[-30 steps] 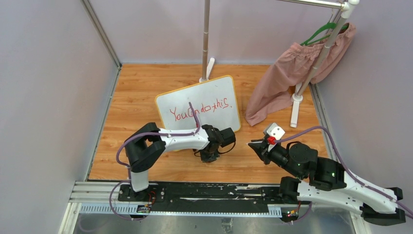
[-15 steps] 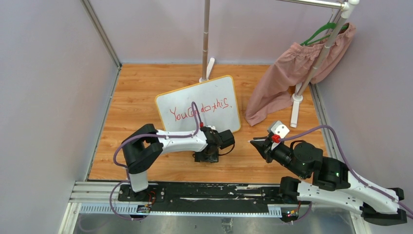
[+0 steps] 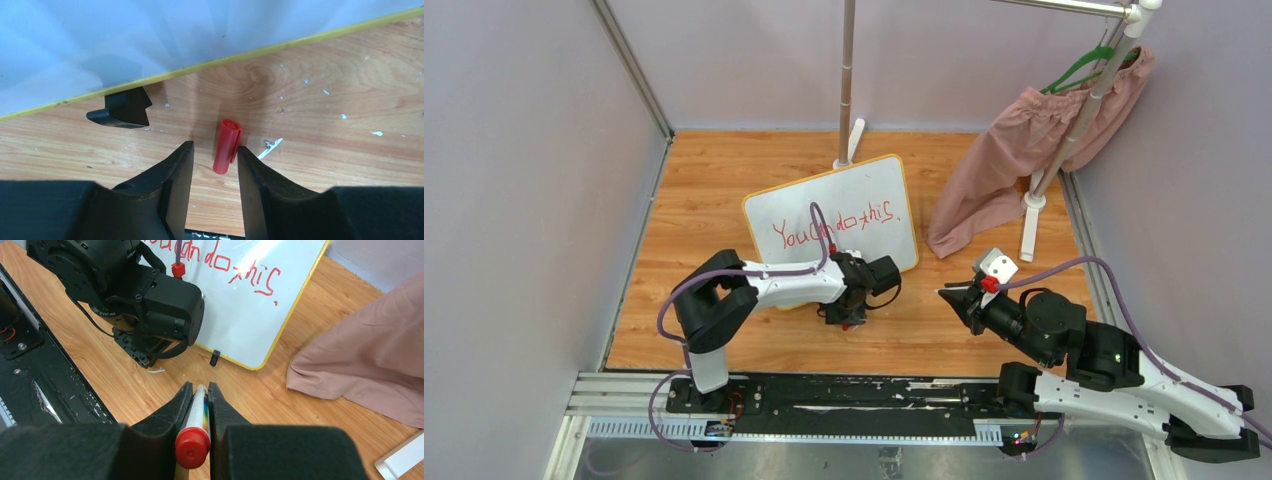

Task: Write a sentence on the whiteboard
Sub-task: Close the whiteboard marker at the center of the board.

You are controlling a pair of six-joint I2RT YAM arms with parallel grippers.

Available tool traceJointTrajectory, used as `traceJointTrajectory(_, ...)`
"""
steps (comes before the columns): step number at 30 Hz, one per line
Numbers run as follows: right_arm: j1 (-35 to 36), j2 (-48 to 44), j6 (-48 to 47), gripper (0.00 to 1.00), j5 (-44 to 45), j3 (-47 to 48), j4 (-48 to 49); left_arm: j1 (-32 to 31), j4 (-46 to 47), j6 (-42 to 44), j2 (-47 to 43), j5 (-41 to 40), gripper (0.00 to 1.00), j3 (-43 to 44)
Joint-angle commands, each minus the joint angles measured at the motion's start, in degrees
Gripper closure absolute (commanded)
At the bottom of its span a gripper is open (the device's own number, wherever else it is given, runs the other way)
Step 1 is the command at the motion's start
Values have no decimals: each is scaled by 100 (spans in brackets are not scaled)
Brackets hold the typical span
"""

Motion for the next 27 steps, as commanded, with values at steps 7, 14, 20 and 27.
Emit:
traceJointTrajectory(7, 8, -53, 22, 100, 36, 172, -27, 96, 82, 166, 280, -39, 56, 245)
traceJointTrajectory(14, 5, -81, 35, 100, 57, 163, -37, 102, 109, 204, 361, 10, 76, 202)
traceJointTrajectory(20, 7, -55, 38, 100, 67, 187, -36, 100, 358, 127, 237, 138, 100, -166)
traceJointTrajectory(27, 8, 24, -22, 100, 50, 248, 15, 96, 568, 155, -266, 86, 100, -372)
